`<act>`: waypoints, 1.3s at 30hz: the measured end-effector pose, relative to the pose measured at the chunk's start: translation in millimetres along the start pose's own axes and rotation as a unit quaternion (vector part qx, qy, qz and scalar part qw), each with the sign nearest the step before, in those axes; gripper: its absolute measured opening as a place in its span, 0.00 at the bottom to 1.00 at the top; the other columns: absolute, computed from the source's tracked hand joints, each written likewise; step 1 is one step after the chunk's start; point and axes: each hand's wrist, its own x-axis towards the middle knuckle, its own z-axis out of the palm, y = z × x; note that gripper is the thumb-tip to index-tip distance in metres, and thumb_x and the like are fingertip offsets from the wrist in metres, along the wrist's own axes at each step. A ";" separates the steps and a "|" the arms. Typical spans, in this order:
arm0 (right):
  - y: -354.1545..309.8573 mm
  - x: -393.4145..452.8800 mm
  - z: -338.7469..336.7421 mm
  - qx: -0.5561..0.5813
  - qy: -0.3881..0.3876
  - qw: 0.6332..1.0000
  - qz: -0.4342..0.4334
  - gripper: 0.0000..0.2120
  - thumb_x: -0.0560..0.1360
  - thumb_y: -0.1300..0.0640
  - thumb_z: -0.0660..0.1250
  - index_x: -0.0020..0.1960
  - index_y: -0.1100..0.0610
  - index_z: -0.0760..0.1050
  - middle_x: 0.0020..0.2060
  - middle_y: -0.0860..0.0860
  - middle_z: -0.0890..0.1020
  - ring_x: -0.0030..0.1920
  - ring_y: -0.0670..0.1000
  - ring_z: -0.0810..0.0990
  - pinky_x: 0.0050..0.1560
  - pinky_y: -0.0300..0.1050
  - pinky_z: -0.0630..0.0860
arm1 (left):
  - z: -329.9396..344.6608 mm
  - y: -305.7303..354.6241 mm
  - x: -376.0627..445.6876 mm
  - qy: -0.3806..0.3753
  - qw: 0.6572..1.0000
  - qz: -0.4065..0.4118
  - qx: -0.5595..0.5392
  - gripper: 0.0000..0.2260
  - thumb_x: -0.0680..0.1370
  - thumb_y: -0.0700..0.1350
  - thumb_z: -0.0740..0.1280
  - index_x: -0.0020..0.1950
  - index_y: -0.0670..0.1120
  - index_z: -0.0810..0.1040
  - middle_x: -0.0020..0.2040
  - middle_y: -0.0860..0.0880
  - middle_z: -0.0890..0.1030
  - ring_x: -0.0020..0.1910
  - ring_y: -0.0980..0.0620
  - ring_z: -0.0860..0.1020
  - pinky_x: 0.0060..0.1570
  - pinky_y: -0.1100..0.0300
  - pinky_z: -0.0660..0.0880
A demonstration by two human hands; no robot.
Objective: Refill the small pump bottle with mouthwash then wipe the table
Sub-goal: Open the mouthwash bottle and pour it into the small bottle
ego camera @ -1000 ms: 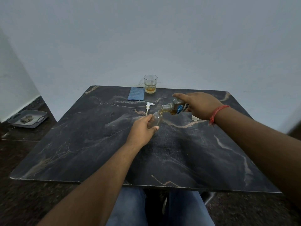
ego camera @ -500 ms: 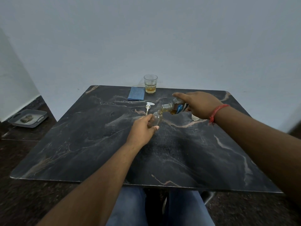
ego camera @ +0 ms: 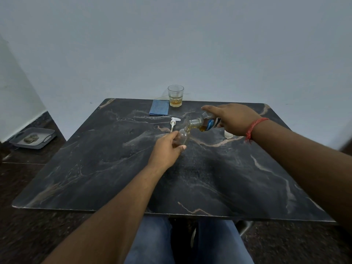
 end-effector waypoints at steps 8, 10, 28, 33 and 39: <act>0.0 1.6 0.0 -0.002 0.005 1.000 -0.005 0.41 0.74 0.66 0.68 0.78 0.45 0.52 0.57 0.54 0.80 0.53 0.56 0.79 0.49 0.53 0.80 | -1.5 0.9 -1.7 0.002 1.000 0.005 0.004 0.17 0.75 0.45 0.75 0.63 0.51 0.78 0.57 0.54 0.82 0.55 0.57 0.79 0.59 0.56 0.78; 0.1 1.2 -0.5 -0.002 0.006 1.000 -0.005 0.41 0.74 0.66 0.68 0.78 0.45 0.52 0.57 0.55 0.80 0.53 0.56 0.79 0.49 0.53 0.80 | -2.1 1.8 -2.2 -0.001 1.000 0.002 0.006 0.18 0.76 0.45 0.75 0.64 0.51 0.78 0.59 0.53 0.82 0.55 0.58 0.78 0.57 0.61 0.75; -3.8 0.7 -6.4 -0.013 0.005 1.000 -0.012 0.40 0.75 0.65 0.68 0.79 0.47 0.53 0.59 0.56 0.80 0.55 0.57 0.79 0.51 0.52 0.79 | -1.6 0.7 -2.4 -0.003 1.000 0.001 -0.003 0.17 0.75 0.46 0.75 0.62 0.54 0.78 0.57 0.55 0.82 0.57 0.56 0.80 0.59 0.53 0.79; -4.3 0.4 -7.7 -0.013 0.004 1.000 -0.012 0.40 0.75 0.65 0.69 0.79 0.47 0.53 0.59 0.56 0.80 0.55 0.57 0.79 0.51 0.53 0.80 | -2.3 2.3 -2.8 -0.002 1.000 0.000 0.005 0.19 0.75 0.46 0.75 0.65 0.52 0.77 0.60 0.53 0.81 0.58 0.55 0.79 0.60 0.58 0.75; -3.8 0.2 -8.8 -0.018 0.005 1.000 -0.014 0.40 0.75 0.66 0.68 0.79 0.47 0.53 0.58 0.56 0.80 0.55 0.57 0.79 0.50 0.52 0.79 | -2.6 4.7 -3.1 -0.003 1.000 -0.004 0.010 0.19 0.76 0.46 0.75 0.65 0.52 0.77 0.60 0.53 0.81 0.59 0.56 0.78 0.59 0.61 0.73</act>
